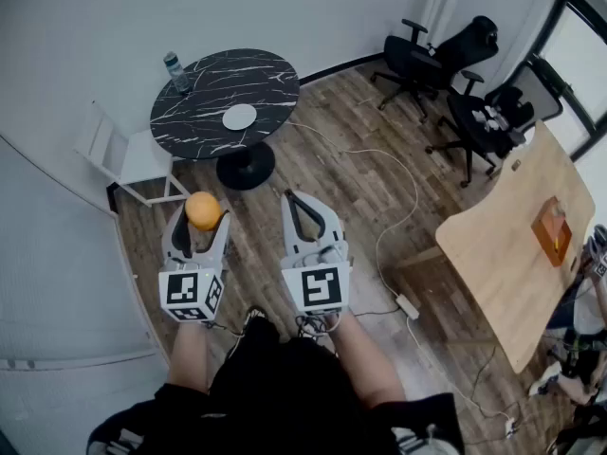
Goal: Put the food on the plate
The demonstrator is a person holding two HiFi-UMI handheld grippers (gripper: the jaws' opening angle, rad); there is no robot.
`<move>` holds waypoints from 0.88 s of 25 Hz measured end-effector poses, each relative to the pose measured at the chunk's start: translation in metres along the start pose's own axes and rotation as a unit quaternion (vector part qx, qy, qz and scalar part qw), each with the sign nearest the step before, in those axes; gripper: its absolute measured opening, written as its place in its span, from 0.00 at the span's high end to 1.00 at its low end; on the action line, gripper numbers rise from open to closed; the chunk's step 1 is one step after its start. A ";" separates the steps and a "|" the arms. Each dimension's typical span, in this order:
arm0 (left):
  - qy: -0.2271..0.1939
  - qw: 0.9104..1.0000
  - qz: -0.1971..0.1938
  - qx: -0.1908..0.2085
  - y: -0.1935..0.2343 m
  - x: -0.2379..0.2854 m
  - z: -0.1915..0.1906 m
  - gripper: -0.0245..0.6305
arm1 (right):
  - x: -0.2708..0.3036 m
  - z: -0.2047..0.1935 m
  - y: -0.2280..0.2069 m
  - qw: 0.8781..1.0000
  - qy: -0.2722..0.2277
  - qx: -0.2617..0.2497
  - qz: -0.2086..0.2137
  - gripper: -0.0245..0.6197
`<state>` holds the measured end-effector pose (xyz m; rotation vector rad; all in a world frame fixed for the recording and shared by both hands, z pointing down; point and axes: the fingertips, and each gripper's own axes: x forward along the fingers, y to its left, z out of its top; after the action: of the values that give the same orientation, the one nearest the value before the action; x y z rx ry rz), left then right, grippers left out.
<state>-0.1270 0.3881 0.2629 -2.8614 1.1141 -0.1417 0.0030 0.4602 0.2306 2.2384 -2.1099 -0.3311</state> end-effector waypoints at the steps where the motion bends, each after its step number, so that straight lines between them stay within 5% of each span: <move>1: 0.001 1.000 -0.001 0.000 -0.005 -0.001 0.001 0.47 | -0.004 -0.001 -0.003 1.000 0.004 0.001 0.001 0.97; 9: 0.013 1.000 -0.004 0.009 -0.005 0.017 -0.007 0.47 | 0.009 -0.021 -0.014 1.000 0.008 0.015 0.010 0.97; 22: 0.021 0.999 -0.027 -0.004 0.057 0.107 -0.021 0.47 | 0.105 -0.047 -0.029 0.999 0.027 0.007 0.020 0.97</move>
<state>-0.0891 0.2728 0.2850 -2.9099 1.0456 -0.2034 0.0454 0.3525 0.2580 2.1830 -2.1330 -0.2509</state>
